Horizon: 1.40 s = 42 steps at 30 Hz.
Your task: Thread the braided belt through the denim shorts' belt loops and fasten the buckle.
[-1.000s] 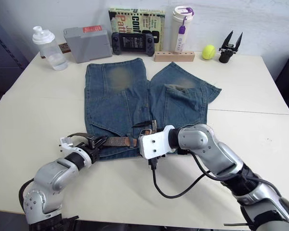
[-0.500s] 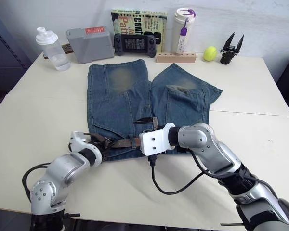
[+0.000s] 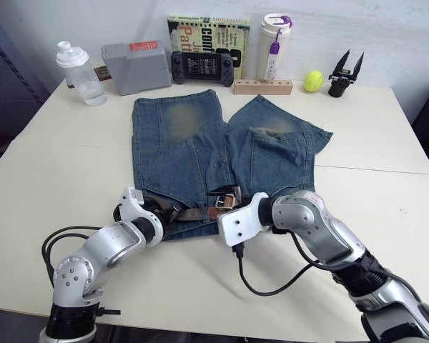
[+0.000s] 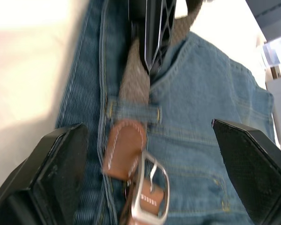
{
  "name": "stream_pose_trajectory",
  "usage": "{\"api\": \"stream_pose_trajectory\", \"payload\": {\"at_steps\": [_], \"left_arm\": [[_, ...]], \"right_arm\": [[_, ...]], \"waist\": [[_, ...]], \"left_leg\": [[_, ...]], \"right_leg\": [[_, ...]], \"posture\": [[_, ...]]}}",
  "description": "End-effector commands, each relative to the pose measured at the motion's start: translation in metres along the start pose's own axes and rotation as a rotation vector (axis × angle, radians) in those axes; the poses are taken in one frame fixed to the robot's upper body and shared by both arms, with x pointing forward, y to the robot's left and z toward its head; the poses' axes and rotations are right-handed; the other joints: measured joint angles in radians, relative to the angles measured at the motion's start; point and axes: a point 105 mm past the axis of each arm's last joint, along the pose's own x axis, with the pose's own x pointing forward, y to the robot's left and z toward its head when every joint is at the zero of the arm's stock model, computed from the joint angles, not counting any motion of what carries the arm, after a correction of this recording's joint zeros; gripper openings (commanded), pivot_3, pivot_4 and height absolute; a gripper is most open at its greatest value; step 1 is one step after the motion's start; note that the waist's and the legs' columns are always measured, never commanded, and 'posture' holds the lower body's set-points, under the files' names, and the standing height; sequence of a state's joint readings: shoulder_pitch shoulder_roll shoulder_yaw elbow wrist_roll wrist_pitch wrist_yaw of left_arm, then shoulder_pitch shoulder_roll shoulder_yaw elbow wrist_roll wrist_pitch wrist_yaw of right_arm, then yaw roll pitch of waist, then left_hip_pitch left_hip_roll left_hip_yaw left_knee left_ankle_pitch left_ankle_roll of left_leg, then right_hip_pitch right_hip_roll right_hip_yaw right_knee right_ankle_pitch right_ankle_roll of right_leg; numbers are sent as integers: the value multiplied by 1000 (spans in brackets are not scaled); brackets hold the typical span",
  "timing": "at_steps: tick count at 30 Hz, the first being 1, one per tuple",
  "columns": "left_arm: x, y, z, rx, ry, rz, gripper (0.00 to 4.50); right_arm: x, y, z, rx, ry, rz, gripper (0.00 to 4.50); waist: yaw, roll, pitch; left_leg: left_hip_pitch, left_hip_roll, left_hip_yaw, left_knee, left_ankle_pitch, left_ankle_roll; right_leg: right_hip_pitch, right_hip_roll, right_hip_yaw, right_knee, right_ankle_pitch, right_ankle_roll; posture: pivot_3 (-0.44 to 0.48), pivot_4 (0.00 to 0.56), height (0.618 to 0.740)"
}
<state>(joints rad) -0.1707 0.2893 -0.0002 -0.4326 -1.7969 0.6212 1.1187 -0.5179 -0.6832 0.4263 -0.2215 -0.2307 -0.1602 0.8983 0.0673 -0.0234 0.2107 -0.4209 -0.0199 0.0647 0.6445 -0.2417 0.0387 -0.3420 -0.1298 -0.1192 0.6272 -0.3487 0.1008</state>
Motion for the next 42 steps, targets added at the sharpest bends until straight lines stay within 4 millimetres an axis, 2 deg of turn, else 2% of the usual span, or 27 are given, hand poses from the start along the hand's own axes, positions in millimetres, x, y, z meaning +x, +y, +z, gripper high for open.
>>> {"api": "stream_pose_trajectory", "payload": {"at_steps": [1, 5, 13, 22, 24, 27, 32, 35, 38, 40, 42], "left_arm": [[5, 13, -14, 16, 59, 59, 0], [6, 13, -14, 18, 60, 56, 0], [6, 13, -13, 19, 60, 52, 0], [6, 13, -12, 21, 60, 53, 0], [6, 13, -12, 22, 59, 54, 0], [6, 13, -11, 25, 59, 55, 0], [6, 12, -9, 36, 55, 54, 0], [5, 8, -4, 132, 46, 35, 0], [-2, 9, 5, 241, 35, 23, 0], [-14, 8, 8, 293, 66, -31, 882], [-28, 9, 8, 360, 127, -77, 1564]], "right_arm": [[-2, 1, -1, -61, -7, -15, 3743], [1, 6, -3, -72, -15, -33, 1923], [3, 17, -9, -79, -11, -29, 1923], [4, 18, -15, -59, 7, -54, 1923], [3, 14, -15, -57, 9, -72, 1367], [1, 12, -13, -46, -10, -71, 113], [0, 13, -8, -7, -34, -47, 48], [0, 8, -4, 58, -59, -49, 48], [-1, 4, -3, 51, -55, -39, 48], [-2, 1, -2, 37, -57, -32, 0], [-2, -1, -1, 28, -62, -28, 0]], "waist": [[0, 0, 0], [3, 0, 0], [6, 1, 0], [6, 1, 0], [6, 1, 0], [6, 1, 0], [6, 1, 0], [7, 1, 0], [4, 2, 1], [1, 2, 1], [-12, 2, 1]], "left_leg": [[0, 0, 0, 0, 0, 0], [0, 0, 0, 0, 0, 0], [0, 0, 0, 0, 0, 0], [0, 0, 0, 0, 0, 0], [0, 0, 0, 0, 0, 0], [0, 0, 0, 0, 0, 0], [0, 0, 0, 0, 0, 0], [0, 0, 0, 0, 0, 0], [0, 0, 0, -2, 0, 0], [-1, 0, 0, -3, 0, 0], [0, 0, 0, -6, 0, -1]], "right_leg": [[0, 0, 0, 0, 0, 0], [0, 0, 0, -1, 0, 0], [0, 0, 0, -1, 0, 0], [0, 0, 0, -1, 0, 0], [0, 0, 0, -1, 0, 0], [0, 0, 0, -1, 0, 0], [0, 0, 0, -1, 0, 0], [0, 0, 0, -1, 0, 0], [-1, 0, 0, -1, 0, 0], [-2, 0, 0, -1, 0, 0], [-3, 0, 1, -1, 0, -1]], "posture": [[0, 150, 697], [0, 150, 697], [0, 150, 697], [0, 150, 697], [0, 150, 697], [0, 150, 697], [0, 150, 697], [0, 150, 697], [0, 150, 697], [0, 150, 697], [0, 150, 697]]}}
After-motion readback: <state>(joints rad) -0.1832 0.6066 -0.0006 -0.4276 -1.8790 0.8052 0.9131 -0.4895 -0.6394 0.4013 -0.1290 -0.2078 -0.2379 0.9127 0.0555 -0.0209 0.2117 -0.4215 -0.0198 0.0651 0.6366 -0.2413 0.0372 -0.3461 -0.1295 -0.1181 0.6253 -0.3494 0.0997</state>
